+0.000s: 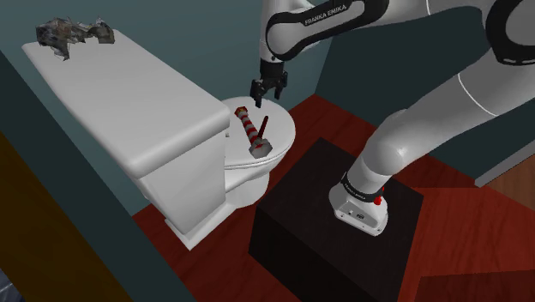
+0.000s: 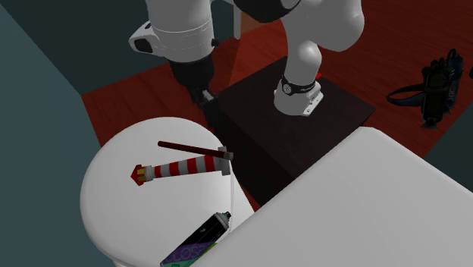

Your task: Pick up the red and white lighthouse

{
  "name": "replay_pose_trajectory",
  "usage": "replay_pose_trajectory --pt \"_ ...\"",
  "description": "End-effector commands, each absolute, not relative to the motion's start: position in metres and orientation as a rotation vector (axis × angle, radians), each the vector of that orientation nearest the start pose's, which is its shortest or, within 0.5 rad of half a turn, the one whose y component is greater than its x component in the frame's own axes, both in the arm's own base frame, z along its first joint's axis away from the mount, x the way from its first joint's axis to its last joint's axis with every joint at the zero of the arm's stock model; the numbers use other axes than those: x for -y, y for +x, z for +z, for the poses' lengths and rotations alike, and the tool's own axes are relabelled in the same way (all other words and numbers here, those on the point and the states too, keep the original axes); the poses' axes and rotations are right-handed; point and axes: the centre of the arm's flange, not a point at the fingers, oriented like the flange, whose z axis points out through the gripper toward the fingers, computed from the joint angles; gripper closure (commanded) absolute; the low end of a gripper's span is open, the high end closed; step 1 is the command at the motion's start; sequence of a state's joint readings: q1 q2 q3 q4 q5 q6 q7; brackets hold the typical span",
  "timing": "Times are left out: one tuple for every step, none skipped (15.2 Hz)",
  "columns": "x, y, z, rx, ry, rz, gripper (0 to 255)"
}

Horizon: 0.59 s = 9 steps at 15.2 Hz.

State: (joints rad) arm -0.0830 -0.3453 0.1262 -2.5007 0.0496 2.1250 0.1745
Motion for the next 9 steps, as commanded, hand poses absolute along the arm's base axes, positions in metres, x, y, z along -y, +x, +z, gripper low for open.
replay_pose_trajectory --pt "-0.016 0.435 0.382 -0.332 -3.125 0.053 0" --pt "-0.014 0.442 0.371 -0.365 -3.119 0.055 0" --pt "-0.012 0.449 0.360 -0.399 -3.114 0.057 0" --pt "-0.010 0.457 0.349 -0.433 -3.108 0.059 0" --pt "-0.007 0.464 0.338 -0.466 -3.102 0.062 0" --pt "-0.005 0.471 0.327 -0.499 -3.095 0.064 0" --pt "-0.002 0.478 0.316 -0.533 -3.088 0.066 0" --pt "0.001 0.485 0.305 -0.566 -3.080 0.068 0" --pt "0.004 0.492 0.294 -0.599 -3.073 0.070 0"
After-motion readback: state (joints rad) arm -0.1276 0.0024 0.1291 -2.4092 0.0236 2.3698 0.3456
